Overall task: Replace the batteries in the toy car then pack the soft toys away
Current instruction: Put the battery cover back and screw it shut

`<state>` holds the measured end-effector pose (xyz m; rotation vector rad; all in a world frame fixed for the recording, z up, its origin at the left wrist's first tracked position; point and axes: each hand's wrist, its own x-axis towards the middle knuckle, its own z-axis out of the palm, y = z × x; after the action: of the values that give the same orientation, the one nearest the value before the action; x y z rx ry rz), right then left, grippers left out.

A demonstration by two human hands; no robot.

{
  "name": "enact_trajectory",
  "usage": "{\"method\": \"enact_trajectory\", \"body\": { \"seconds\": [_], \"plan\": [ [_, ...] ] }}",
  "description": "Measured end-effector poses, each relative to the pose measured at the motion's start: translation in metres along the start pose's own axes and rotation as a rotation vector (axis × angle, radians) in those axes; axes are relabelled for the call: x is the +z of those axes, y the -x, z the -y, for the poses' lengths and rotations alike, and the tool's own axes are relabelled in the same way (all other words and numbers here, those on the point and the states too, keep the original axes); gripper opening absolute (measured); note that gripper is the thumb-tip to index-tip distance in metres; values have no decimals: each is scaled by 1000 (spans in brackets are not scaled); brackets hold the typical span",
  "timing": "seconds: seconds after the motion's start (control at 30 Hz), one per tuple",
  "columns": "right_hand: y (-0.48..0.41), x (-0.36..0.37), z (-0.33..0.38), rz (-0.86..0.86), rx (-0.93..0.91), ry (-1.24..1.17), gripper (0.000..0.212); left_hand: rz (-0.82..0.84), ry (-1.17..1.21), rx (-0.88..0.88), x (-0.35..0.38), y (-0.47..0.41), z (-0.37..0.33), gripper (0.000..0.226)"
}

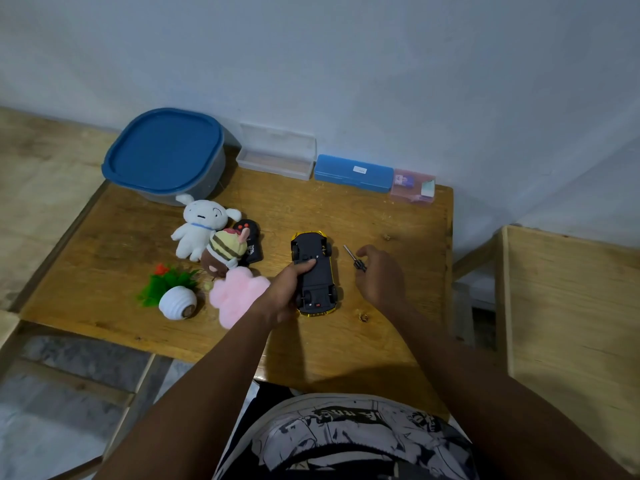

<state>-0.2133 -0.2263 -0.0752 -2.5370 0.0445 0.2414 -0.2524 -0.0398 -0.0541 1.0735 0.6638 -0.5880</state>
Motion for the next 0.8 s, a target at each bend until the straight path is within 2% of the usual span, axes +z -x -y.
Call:
{"method": "enact_trajectory", "body": {
  "seconds": [0.07, 0.2, 0.33, 0.5, 0.6, 0.67, 0.8],
  "plan": [
    [-1, -3, 6, -15, 15, -108, 29, -8, 3, 1, 1, 1, 0, 48],
    [-1, -14, 26, -157, -5, -327, 17, -9, 0, 16, 0, 3, 1, 49],
    [-7, -22, 46, -170, -76, -542, 8, 7, -2, 32, 0, 3, 2, 47],
    [-7, -37, 61, -183, -132, -728, 15, 8, -2, 34, -2, 4, 2, 43],
    [-7, -46, 68, -189, -180, -893, 28, 10, 3, 36, -2, 4, 2, 45],
    [-8, -48, 71, -176, -197, -911, 25, 11, 5, 37, -2, 4, 2, 45],
    [-10, -44, 69, -132, -229, -791, 15, 9, -6, 35, -2, 3, 3, 44]
  ]
}}
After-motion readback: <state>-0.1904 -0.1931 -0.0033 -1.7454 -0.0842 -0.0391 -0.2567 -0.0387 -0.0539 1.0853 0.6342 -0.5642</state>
